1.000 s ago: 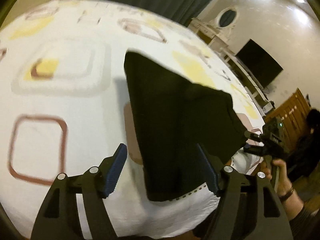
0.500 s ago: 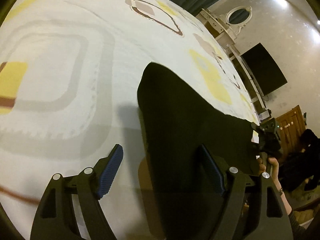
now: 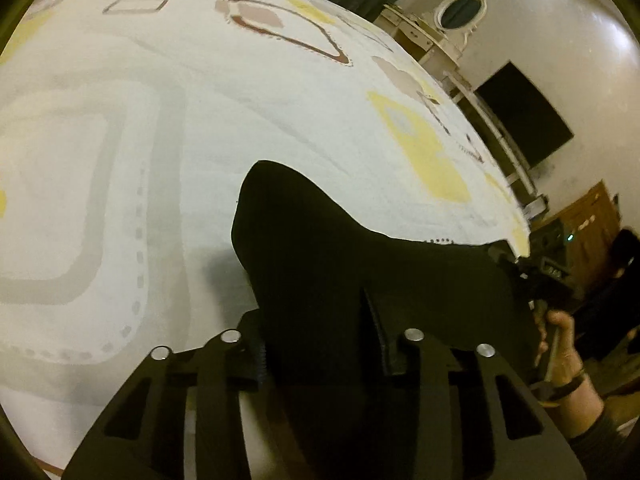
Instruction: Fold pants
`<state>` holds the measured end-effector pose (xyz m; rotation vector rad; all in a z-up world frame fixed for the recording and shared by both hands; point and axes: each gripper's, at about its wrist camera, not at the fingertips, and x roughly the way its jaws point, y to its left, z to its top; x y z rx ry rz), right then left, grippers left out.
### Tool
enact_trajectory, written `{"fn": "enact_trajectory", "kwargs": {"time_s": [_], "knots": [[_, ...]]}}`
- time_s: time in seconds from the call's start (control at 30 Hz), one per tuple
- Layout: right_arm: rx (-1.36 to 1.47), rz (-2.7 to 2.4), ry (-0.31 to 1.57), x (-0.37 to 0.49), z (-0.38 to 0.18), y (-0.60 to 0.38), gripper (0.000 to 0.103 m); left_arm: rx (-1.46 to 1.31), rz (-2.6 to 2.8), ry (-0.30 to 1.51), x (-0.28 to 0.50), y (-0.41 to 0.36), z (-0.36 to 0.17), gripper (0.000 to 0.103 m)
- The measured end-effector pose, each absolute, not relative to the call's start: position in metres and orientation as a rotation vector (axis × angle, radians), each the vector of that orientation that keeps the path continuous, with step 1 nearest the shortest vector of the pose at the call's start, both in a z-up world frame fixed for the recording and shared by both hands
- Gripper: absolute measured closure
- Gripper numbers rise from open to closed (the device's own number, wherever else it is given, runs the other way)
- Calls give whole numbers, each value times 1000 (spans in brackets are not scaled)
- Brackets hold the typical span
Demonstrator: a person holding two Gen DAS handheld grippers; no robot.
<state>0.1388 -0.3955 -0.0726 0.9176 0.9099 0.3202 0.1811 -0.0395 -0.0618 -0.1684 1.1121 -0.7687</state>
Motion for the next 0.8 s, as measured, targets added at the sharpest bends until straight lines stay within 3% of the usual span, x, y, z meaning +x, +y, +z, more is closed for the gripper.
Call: {"fn": "enact_trajectory", "kwargs": {"time_s": [0.23,0.53,0.8], "knots": [[833,292,864,142,-54,-388,75,-99,-715,1067,185,-49,-44,79],[839,314,826,194,-45,-382,75,-44,-608,1027,227,-43,-33,79],[910,275,902,218,-82,-390,75,-103,-579,1064,241,-33,-57,76]]}}
